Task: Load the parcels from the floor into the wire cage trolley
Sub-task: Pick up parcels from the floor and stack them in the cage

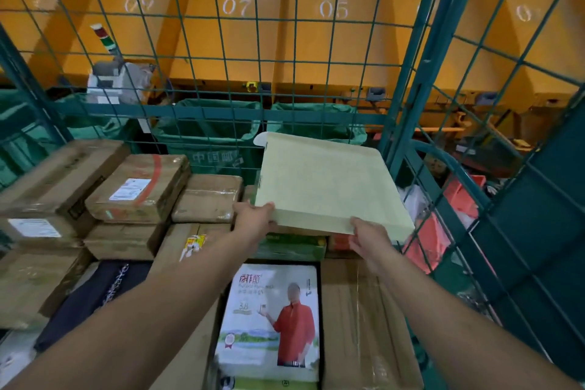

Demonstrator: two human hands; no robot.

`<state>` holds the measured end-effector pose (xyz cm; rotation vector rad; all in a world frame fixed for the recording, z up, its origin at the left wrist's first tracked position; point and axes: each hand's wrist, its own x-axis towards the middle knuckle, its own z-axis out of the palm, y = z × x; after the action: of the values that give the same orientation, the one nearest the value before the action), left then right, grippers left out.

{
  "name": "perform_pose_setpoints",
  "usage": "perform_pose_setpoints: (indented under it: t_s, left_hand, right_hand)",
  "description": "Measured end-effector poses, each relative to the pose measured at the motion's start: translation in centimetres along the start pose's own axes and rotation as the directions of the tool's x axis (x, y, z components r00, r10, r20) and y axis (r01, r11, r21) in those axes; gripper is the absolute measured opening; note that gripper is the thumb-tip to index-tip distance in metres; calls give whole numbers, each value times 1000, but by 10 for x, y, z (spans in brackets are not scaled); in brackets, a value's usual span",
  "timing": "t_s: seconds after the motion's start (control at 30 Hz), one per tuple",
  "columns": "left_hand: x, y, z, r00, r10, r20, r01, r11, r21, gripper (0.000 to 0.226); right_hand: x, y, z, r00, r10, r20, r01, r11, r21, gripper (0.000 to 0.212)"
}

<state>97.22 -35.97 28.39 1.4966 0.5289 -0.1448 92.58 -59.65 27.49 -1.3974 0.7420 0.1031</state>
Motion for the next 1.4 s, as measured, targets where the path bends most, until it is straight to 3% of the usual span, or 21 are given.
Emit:
perform_pose_setpoints:
  t_s: [0.13, 0.4, 0.5, 0.6, 0.73, 0.8, 0.97, 1.1, 1.2, 1.4]
  left_hand:
    - [7, 11, 4, 1000, 5, -6, -5, 995, 104, 35]
    - [3, 6, -1, 999, 36, 15, -39, 979, 202, 53]
    - [-17, 8, -10, 991, -56, 118, 32, 979, 203, 50]
    - [-39, 1, -24, 979, -34, 203, -38, 940, 338, 50]
    - [-75, -9, -54, 970, -58, 237, -10, 961, 277, 50]
    - [-91, -18, -79, 969, -67, 238, 3, 966, 258, 51]
    - [-144, -33, -158, 991, -19, 129, -11, 974, 227, 26]
    - [-199, -62, -247, 998, -19, 63, 9, 987, 159, 42]
    - [-258, -96, -325, 995, -92, -37, 95, 988, 118, 22]
    - [-384, -188, -474, 958, -144, -246, 157, 987, 30, 42]
  right_hand:
    - [5, -15, 4, 1000, -15, 25, 14, 1000, 6, 8]
    - [-4, 3, 10, 992, -16, 121, 21, 999, -39, 50]
    - [-16, 2, 8, 992, -3, 124, 12, 998, -67, 46]
    - [-38, 2, 11, 987, 17, 157, 1, 993, -115, 39]
    - [-81, 6, 35, 973, 26, 227, 26, 974, -224, 29]
    - [-107, 15, 56, 964, 24, 265, 54, 958, -283, 30]
    - [-182, 46, 113, 916, 49, 397, 126, 907, -402, 17]
    - [-266, 88, 163, 827, 105, 553, 215, 849, -483, 10]
    - [-332, 141, 200, 743, 180, 645, 272, 799, -537, 19]
    - [-465, 264, 258, 619, 328, 714, 389, 661, -641, 28]
